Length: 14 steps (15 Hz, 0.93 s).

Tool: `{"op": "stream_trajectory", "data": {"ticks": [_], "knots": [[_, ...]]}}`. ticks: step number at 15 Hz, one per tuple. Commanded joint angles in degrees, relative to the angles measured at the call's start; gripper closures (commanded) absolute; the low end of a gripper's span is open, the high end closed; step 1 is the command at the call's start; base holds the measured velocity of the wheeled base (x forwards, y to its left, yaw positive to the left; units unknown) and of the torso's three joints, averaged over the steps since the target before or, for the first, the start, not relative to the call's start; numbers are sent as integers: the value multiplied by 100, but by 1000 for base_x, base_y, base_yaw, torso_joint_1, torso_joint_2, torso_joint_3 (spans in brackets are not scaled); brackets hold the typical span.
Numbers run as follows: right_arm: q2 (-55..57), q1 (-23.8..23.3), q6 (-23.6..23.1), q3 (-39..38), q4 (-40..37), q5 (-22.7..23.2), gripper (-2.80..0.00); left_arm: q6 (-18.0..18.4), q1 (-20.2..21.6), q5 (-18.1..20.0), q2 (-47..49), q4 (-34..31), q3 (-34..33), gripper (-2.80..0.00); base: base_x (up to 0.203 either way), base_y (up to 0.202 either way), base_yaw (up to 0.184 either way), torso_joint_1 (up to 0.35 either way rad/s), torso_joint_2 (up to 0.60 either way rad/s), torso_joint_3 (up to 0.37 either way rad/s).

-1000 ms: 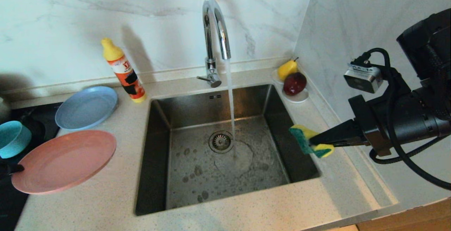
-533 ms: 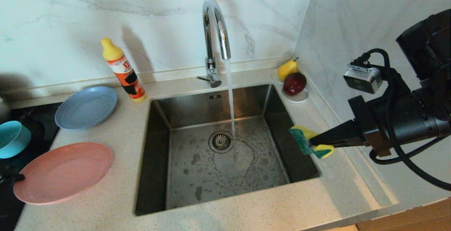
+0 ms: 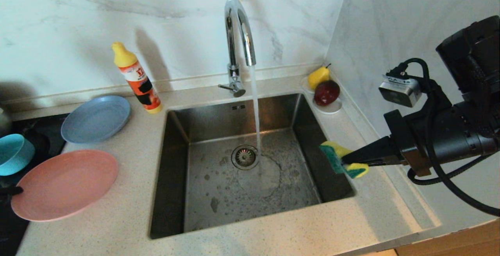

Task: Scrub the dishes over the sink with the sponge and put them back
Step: Place the plate on the table

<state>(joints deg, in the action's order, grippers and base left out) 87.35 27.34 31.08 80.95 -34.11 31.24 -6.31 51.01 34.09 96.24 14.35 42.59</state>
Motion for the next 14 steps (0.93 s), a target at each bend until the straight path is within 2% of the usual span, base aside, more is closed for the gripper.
{"op": "stream_trajectory", "data": {"ticks": [1, 2, 3, 4, 9, 14], "knots": [[11, -1, 21, -37, 45, 40, 0, 39, 33, 74, 83, 33, -65, 0, 0, 0, 0, 0, 0, 0], [11, -1, 21, -54, 54, 40, 0, 134, 40, 82, 144, 37, -96, 0, 0, 0, 0, 0, 0, 0], [16, -1, 21, -68, 54, 40, 0, 209, 40, 89, 184, 42, -102, -229, 0, 0, 0, 0, 0, 0], [36, -10, 21, -71, 54, 40, 0, 218, 40, 82, 208, 42, -102, -280, 0, 0, 0, 0, 0, 0], [134, -19, 21, -106, 54, 49, 0, 171, 40, 118, 117, 224, -67, -280, 0, 0, 0, 0, 0, 0], [32, -27, 4, -93, 54, 40, 0, 19, 15, 141, -388, 103, 168, -280, 0, 0, 0, 0, 0, 0]]}}
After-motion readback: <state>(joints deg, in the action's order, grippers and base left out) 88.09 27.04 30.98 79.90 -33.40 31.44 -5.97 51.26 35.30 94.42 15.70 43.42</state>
